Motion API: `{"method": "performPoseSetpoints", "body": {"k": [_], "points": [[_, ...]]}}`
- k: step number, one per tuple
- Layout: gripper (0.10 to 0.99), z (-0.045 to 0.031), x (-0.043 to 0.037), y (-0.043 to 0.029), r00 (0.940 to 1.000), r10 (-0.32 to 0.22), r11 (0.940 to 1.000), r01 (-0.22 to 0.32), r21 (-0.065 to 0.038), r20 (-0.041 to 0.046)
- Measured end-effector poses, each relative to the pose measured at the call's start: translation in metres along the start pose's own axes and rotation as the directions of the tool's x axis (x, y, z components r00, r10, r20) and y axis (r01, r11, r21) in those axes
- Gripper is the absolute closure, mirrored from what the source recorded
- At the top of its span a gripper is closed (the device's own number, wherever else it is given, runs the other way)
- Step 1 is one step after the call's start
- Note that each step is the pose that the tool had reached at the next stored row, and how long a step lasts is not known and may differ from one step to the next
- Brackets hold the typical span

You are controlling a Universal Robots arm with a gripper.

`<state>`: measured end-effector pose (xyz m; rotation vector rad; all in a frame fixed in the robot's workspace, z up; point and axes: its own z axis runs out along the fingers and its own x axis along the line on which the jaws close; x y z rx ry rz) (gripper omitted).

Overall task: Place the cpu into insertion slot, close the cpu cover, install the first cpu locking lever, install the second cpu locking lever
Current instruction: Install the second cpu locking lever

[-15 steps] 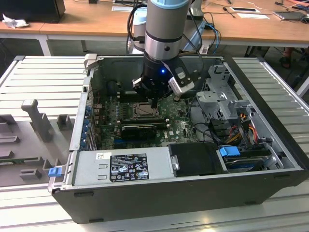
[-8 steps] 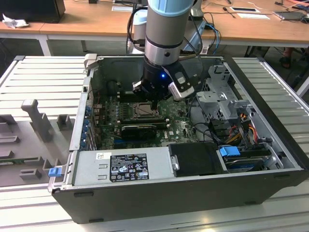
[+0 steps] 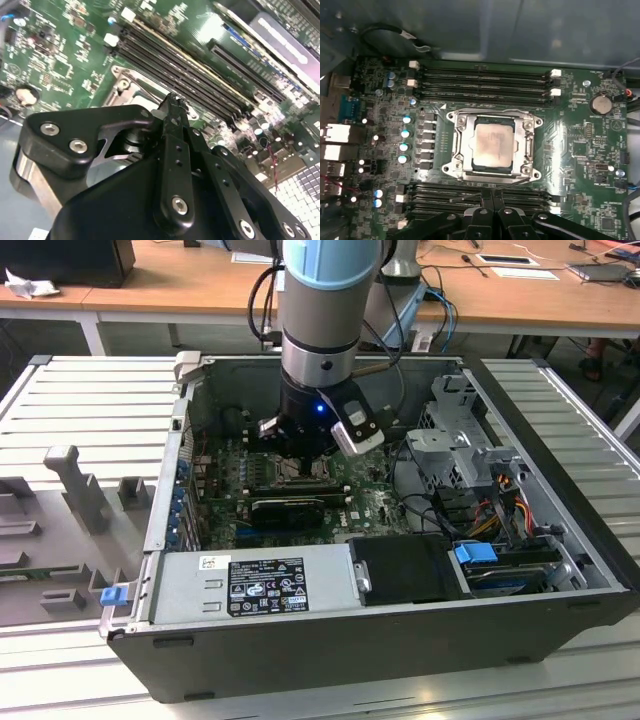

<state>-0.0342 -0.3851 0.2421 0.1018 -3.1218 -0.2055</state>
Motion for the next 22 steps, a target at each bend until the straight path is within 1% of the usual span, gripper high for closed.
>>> {"method": "performPoseSetpoints", "body": {"k": [2,6,7,8,9,11,12,14,17,18,22], "points": [[0.980,0.0001,0.0031,0.0001,1.0000,0.000,1.0000,0.000,0.000,-0.0001],[0.980,0.0020,0.0046,0.0000,1.0000,0.000,1.0000,0.000,-0.001,-0.0001],[0.980,0.0031,0.0050,-0.0002,1.0000,0.000,1.0000,0.000,-0.001,-0.0001],[0.980,0.0076,0.0057,-0.0007,1.0000,0.000,1.0000,0.000,-0.001,0.0000],[0.980,0.0100,0.0062,-0.0010,1.0000,0.000,1.0000,0.000,-0.001,0.0000],[0.980,0.0118,0.0088,-0.0011,1.0000,0.000,1.0000,0.000,-0.001,-0.0001],[0.980,0.0120,0.0108,-0.0010,1.0000,0.000,1.0000,0.000,-0.003,-0.0001],[0.980,0.0122,0.0145,-0.0008,1.0000,0.000,0.9999,0.000,-0.015,0.0009],[0.980,0.0121,0.0207,-0.0026,1.0000,-0.001,0.9996,0.001,-0.030,0.0018],[0.980,0.0122,0.0217,-0.0032,1.0000,0.000,0.9995,0.001,-0.033,0.0020],[0.980,0.0137,0.0222,-0.0046,1.0000,-0.001,0.9994,0.001,-0.034,0.0020]]}}
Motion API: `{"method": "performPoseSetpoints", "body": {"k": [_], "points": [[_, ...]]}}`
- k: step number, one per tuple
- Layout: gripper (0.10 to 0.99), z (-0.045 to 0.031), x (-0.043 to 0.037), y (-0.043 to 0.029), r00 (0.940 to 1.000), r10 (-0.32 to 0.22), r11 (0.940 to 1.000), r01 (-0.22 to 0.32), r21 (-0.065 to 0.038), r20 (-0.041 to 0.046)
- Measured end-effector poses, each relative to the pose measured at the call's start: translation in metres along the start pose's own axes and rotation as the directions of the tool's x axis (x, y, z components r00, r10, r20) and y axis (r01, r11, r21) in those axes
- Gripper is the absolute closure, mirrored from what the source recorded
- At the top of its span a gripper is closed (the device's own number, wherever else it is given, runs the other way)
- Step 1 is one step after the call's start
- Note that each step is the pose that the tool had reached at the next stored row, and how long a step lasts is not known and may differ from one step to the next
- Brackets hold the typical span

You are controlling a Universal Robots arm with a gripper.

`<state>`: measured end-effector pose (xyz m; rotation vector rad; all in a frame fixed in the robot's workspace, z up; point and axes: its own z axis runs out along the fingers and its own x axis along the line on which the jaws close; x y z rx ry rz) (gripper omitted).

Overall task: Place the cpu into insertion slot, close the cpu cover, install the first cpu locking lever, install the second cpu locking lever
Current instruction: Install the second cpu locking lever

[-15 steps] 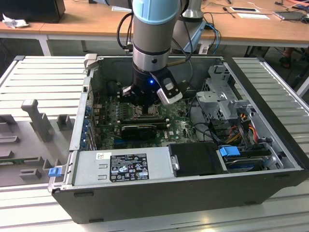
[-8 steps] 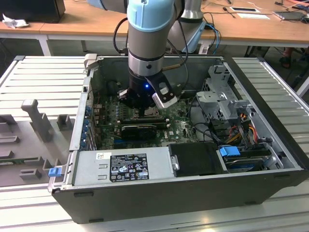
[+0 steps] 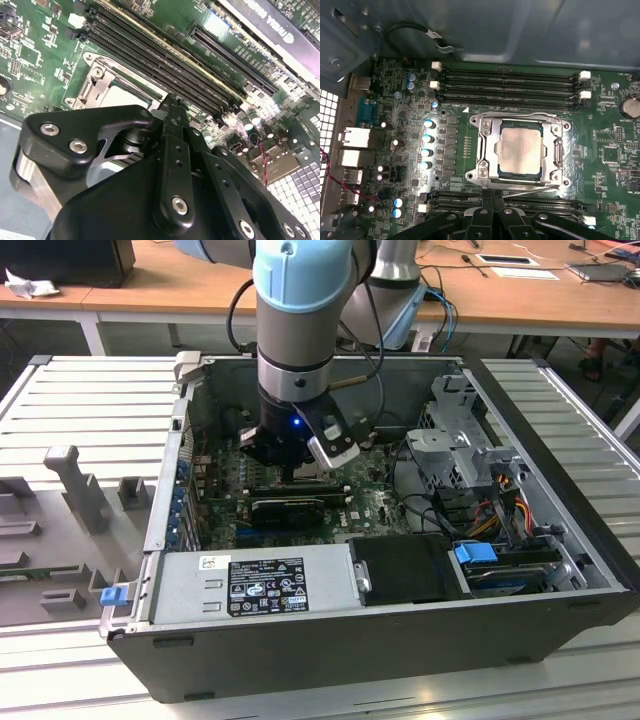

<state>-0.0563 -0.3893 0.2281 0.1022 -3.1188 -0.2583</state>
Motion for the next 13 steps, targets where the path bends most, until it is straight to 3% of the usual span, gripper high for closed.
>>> {"method": "performPoseSetpoints", "body": {"k": [13], "points": [[0.980,0.0055,0.0033,-0.0009,1.0000,0.000,1.0000,0.000,-0.001,0.0001]]}}
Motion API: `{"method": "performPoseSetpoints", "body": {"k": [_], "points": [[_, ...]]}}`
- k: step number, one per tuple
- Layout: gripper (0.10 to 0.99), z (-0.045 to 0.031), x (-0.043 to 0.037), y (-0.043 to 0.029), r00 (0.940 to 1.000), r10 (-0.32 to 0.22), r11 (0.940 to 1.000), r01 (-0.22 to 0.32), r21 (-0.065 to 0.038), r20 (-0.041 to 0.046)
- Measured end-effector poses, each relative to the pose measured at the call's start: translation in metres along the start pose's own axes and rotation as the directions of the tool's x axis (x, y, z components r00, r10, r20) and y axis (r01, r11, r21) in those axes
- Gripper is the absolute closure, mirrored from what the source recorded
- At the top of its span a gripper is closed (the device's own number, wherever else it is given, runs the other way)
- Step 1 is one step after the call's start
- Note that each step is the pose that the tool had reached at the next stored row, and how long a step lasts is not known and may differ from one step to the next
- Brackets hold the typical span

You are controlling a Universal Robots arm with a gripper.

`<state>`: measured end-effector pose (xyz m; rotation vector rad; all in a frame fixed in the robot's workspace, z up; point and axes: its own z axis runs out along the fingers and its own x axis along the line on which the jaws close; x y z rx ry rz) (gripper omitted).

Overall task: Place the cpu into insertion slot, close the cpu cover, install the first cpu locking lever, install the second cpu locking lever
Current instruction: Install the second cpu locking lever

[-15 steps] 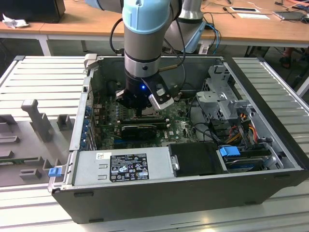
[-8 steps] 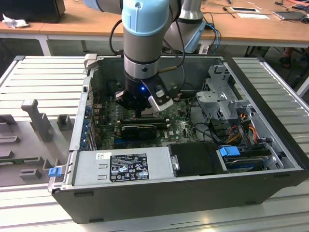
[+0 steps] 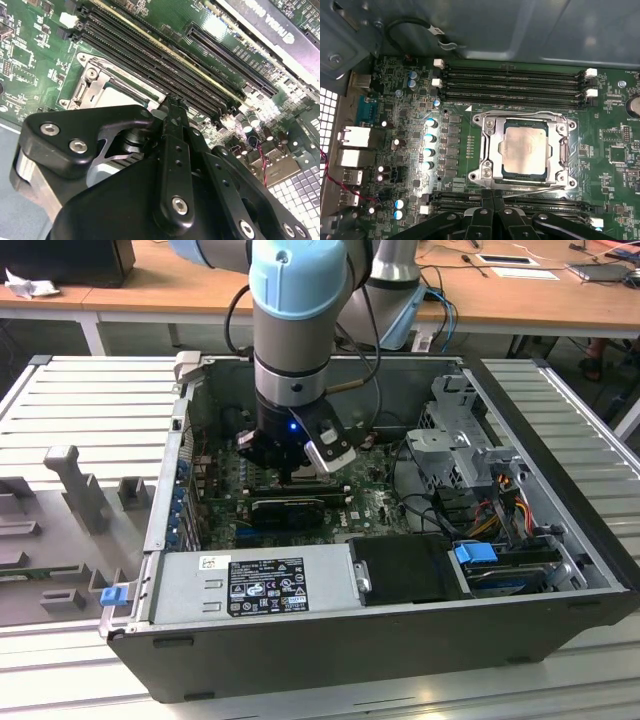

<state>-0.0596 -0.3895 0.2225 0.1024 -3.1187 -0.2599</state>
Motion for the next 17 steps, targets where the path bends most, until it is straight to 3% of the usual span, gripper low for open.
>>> {"method": "performPoseSetpoints", "body": {"k": [13,17], "points": [[0.980,0.0027,0.0010,-0.0010,1.0000,0.000,1.0000,0.000,-0.001,0.0001],[0.980,0.0025,0.0042,-0.0028,1.0000,0.000,0.9998,0.000,-0.018,0.0012]]}}
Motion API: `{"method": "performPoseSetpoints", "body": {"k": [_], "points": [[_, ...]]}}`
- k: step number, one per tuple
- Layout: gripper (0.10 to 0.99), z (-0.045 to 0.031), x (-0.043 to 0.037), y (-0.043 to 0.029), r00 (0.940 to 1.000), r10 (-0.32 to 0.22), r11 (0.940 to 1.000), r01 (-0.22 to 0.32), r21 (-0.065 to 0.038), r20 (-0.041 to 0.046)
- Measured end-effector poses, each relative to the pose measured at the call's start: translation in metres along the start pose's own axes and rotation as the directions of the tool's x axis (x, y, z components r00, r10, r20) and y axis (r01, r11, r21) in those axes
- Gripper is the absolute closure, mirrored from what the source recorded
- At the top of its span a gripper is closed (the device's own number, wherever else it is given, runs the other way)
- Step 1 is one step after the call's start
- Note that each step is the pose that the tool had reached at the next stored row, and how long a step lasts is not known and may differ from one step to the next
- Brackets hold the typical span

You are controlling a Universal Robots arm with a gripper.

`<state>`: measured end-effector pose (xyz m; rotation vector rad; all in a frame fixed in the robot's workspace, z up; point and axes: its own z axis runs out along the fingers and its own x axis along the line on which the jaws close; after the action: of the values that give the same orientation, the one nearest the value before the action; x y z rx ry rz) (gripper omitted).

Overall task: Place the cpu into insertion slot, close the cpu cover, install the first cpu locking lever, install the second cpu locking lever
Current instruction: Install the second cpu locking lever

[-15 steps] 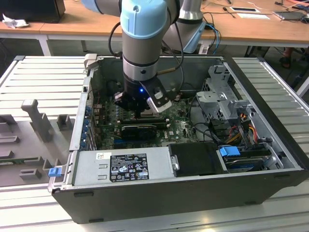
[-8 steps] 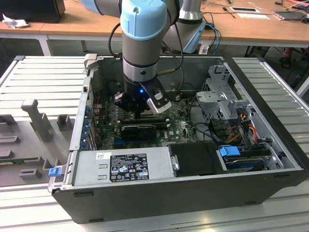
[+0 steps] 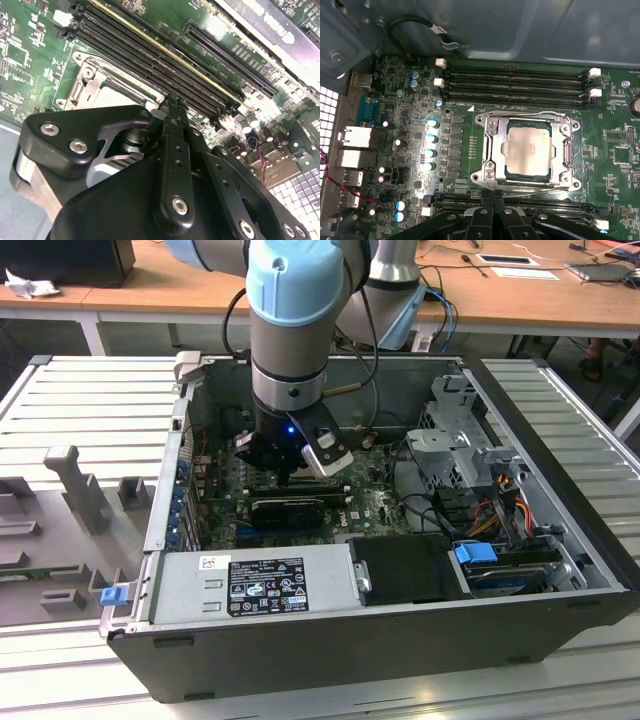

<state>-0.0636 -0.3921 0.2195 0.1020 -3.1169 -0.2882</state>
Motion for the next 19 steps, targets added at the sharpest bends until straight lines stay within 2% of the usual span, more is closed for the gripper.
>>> {"method": "performPoseSetpoints", "body": {"k": [2,5,8,15,17,19], "points": [[0.980,0.0004,0.0031,-0.0012,1.0000,0.000,0.9999,0.000,-0.012,0.0007],[0.980,0.0020,0.0059,-0.0024,1.0000,-0.001,0.9998,0.001,-0.021,0.0013],[0.980,0.0056,0.0078,-0.0038,1.0000,-0.001,0.9994,0.001,-0.035,0.0023],[0.980,0.0158,0.0088,-0.0063,1.0000,-0.001,0.9988,0.001,-0.049,0.0031],[0.980,0.0172,0.0087,-0.0066,1.0000,-0.001,0.9978,0.002,-0.067,0.0043],[0.980,0.0184,0.0088,-0.0070,1.0000,-0.001,0.9971,0.002,-0.077,0.0048]]}}
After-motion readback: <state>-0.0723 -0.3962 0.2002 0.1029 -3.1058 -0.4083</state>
